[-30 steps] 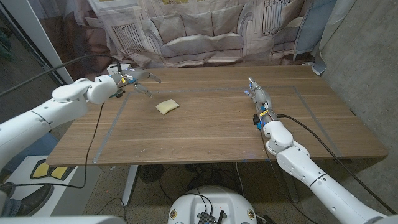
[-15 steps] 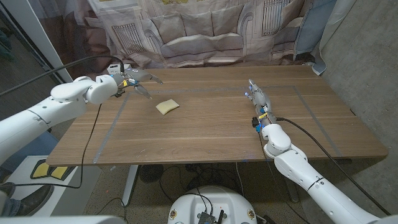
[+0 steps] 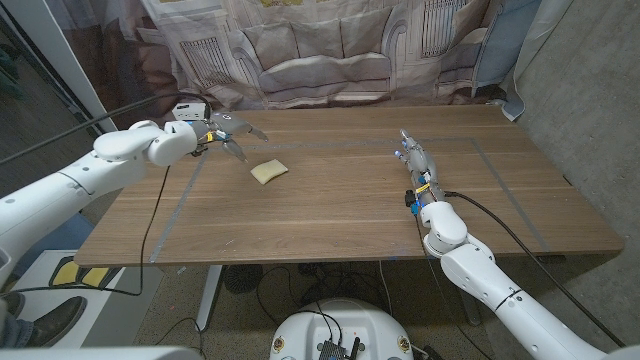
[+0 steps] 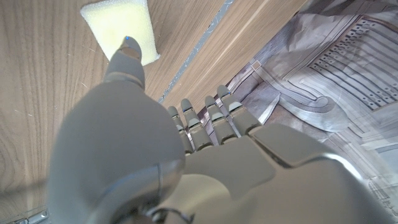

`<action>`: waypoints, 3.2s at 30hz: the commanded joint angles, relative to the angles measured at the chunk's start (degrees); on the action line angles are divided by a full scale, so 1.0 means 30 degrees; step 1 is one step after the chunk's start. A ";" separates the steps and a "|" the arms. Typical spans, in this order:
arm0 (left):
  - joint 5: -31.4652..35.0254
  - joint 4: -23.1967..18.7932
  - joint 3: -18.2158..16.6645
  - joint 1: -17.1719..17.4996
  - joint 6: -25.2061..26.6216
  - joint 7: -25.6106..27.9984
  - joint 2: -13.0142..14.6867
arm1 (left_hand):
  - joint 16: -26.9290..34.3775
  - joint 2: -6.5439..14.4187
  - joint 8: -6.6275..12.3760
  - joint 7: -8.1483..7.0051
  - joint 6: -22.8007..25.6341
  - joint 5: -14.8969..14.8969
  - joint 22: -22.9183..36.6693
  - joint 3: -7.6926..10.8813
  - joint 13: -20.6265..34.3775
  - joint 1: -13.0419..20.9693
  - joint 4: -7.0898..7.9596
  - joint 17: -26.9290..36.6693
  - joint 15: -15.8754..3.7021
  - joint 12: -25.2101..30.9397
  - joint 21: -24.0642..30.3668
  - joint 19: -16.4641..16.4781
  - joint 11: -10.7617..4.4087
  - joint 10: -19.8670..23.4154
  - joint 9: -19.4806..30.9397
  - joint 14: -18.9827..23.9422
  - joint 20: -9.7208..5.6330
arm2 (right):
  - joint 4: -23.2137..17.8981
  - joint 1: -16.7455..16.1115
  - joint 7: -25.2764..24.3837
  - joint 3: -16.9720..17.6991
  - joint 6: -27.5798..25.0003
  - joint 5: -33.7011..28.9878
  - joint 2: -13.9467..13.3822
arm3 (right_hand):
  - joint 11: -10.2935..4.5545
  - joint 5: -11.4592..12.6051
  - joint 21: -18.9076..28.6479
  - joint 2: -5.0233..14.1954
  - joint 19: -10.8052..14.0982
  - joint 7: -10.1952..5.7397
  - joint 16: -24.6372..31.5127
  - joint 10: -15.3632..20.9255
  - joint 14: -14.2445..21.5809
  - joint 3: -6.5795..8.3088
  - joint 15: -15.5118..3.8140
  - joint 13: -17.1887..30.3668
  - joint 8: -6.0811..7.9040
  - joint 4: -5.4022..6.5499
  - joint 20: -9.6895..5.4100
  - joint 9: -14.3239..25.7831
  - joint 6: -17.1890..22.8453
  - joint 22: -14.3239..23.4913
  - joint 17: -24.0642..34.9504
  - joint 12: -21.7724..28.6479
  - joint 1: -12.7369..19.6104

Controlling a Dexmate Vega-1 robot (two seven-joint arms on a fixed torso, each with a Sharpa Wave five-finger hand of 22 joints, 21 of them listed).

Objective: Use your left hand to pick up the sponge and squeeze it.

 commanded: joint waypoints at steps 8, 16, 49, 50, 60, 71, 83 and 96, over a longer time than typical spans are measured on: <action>0.2275 0.2192 0.1742 -0.1889 -0.1669 0.0317 -0.1287 | 0.0008 -0.0044 0.0016 0.0086 -0.0145 -0.0068 0.0036 -0.0094 0.0018 -0.0175 0.0117 0.0053 -0.1933 -0.0039 0.0055 -0.0068 0.0029 -0.0088 0.0082 -0.0030 -0.0053 | 0.0142 0.0057 -0.0139 0.0046 -0.0408 0.0326 0.0109 | -0.0030 -0.0038 0.0071 0.0034 0.0005 0.0002 0.0104 0.0069 0.0067 -0.0012 0.0060 0.0112 -0.0033 -0.0048 0.0088 0.0094 0.0122 0.0065 0.0031 -0.0031 0.0095; 0.3622 0.2731 0.2497 -0.2405 -0.2761 0.1329 -0.1390 | 0.0028 -0.0157 -0.0033 0.0223 -0.0546 -0.0068 0.0037 -0.0378 0.0007 -0.0532 0.0314 0.0059 -0.1915 -0.0146 0.0050 -0.0103 0.0086 -0.0483 0.0080 -0.0108 0.0035 | 0.0375 0.0205 -0.0085 -0.0025 -0.0348 0.0366 0.0204 | -0.0033 -0.0039 0.0063 0.0045 0.0004 0.0008 0.0107 0.0048 0.0076 -0.0016 0.0063 0.0114 -0.0043 -0.0040 0.0098 0.0094 0.0113 0.0066 0.0037 -0.0043 0.0095; 0.3662 0.6792 0.4078 -0.3715 -0.5195 0.4722 -0.2556 | 0.0382 0.0089 0.0561 0.0735 0.2443 0.0160 0.0023 -0.0628 -0.0038 0.0620 0.0039 0.0029 -0.2983 0.0499 0.0555 0.2473 0.0081 0.2193 0.0082 0.3102 -0.1848 | -0.0231 -0.0460 -0.0564 0.0156 -0.0653 0.0538 0.0040 | -0.0011 -0.0039 0.0028 0.0062 -0.0027 0.0031 0.0097 0.0063 0.0073 -0.0037 0.0067 0.0118 -0.0069 -0.0036 0.0115 0.0097 0.0097 0.0068 0.0046 -0.0051 0.0128; 0.3566 0.6886 0.4119 -0.3749 -0.5276 0.4739 -0.2597 | 0.0359 0.0114 0.0559 0.0721 0.2489 0.0149 0.0023 -0.0618 -0.0034 0.0673 0.0028 0.0030 -0.2971 0.0490 0.0559 0.2541 0.0077 0.2206 0.0083 0.3110 -0.1801 | -0.0241 -0.0469 -0.0569 0.0153 -0.0669 0.0543 0.0037 | -0.0011 -0.0039 0.0028 0.0062 -0.0026 0.0027 0.0094 0.0056 0.0068 -0.0039 0.0058 0.0118 -0.0069 -0.0035 0.0120 0.0097 0.0096 0.0068 0.0047 -0.0054 0.0128; 0.0936 0.8942 0.4498 -0.4502 -0.6669 0.2993 -0.3562 | 0.0208 0.0548 0.0383 0.1600 0.2623 -0.0246 -0.0019 -0.0484 0.0038 0.1315 -0.0041 0.0077 -0.2153 0.0288 0.0904 0.4533 0.0628 0.2092 0.0105 0.3117 -0.0590 | -0.0528 -0.0571 -0.0641 0.0179 -0.0908 0.0579 -0.0093 | 0.0009 -0.0040 0.0022 0.0060 -0.0032 0.0003 0.0094 0.0073 0.0072 -0.0050 0.0069 0.0119 -0.0073 -0.0032 0.0129 0.0097 0.0097 0.0069 0.0050 -0.0049 0.0131; -0.0759 1.0058 0.4600 -0.4793 -0.6749 0.1831 -0.4015 | 0.0283 0.0713 0.0345 0.1969 0.2682 -0.0497 -0.0027 -0.0434 0.0068 0.1550 -0.0057 0.0097 -0.1978 0.0300 0.0828 0.4848 0.0724 0.2228 0.0117 0.3424 -0.0576 | -0.0830 -0.0599 -0.0726 0.0223 -0.1206 0.0620 -0.0215 | 0.0007 -0.0040 0.0017 0.0064 -0.0034 0.0012 0.0092 0.0083 0.0072 -0.0063 0.0087 0.0120 -0.0070 -0.0025 0.0120 0.0098 0.0115 0.0070 0.0055 -0.0048 0.0130; -0.0673 1.1184 0.5253 -0.5139 -0.6876 0.2404 -0.4529 | 0.0265 0.0869 0.0371 0.2018 0.2889 -0.0751 -0.0023 -0.0427 0.0096 0.1629 -0.0006 0.0115 -0.1873 0.0266 0.0667 0.4866 0.0833 0.2232 0.0128 0.3484 -0.0558 | -0.0788 -0.0515 -0.0706 0.0175 -0.1371 0.0701 -0.0215 | -0.0012 -0.0039 0.0014 0.0071 -0.0033 0.0014 0.0093 0.0085 0.0081 -0.0071 0.0108 0.0121 -0.0072 -0.0023 0.0170 0.0099 0.0121 0.0071 0.0057 -0.0050 0.0140; -0.0940 1.3282 0.6304 -0.5586 -0.7301 0.3107 -0.5645 | 0.0276 0.1051 0.0443 0.2061 0.3252 -0.1022 -0.0011 -0.0393 0.0120 0.1755 0.0010 0.0122 -0.1860 0.0337 0.0523 0.4906 0.0907 0.2523 0.0139 0.3621 -0.0563 | -0.0555 -0.0483 -0.0668 0.0161 -0.1302 0.0823 -0.0143 | -0.0018 -0.0039 0.0015 0.0075 -0.0026 -0.0001 0.0102 0.0073 0.0110 -0.0083 0.0147 0.0123 -0.0078 -0.0016 0.0218 0.0100 0.0114 0.0072 0.0062 -0.0057 0.0139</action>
